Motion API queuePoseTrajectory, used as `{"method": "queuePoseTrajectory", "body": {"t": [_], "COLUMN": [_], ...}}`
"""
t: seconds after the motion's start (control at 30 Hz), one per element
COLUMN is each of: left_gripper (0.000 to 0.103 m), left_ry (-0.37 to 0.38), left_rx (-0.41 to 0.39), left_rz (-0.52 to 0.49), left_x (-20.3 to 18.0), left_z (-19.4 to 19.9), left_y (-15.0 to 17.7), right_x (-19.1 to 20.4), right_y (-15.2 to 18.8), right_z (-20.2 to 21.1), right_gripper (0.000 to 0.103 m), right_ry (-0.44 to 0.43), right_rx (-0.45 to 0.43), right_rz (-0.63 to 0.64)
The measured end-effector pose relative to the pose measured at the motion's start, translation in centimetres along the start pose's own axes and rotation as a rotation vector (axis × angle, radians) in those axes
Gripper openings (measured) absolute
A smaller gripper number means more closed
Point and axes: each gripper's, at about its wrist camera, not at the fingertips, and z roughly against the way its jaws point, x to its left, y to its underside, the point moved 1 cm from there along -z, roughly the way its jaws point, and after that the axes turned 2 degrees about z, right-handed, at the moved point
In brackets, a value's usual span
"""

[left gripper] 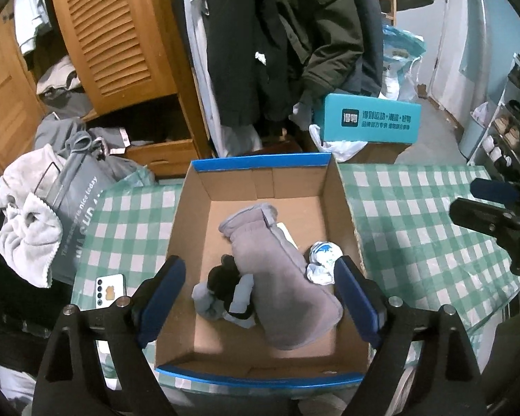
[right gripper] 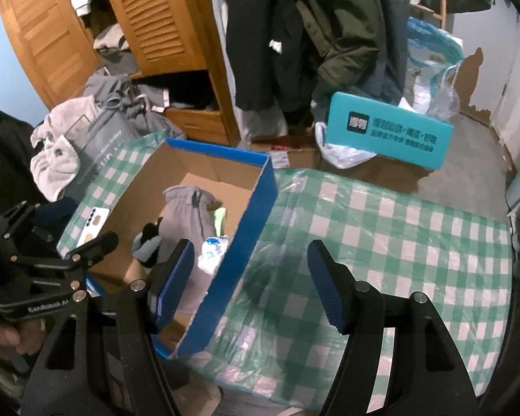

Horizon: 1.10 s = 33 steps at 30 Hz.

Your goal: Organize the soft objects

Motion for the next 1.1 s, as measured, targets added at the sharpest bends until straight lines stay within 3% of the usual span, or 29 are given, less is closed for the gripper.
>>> {"method": "queuePoseTrajectory", "body": {"t": [1.1], "left_gripper": [0.089], "left_ry": [0.006], "left_rx": [0.01], "left_rz": [-0.054], "left_x": [-2.5], "left_z": [0.1], "left_y": [0.2], "right_x": [-2.5], "right_y": [0.9], "right_z": [0.4], "right_gripper": [0.067], "right_ry": [0.035], "right_rx": [-0.015], "right_rz": [-0.029]}}
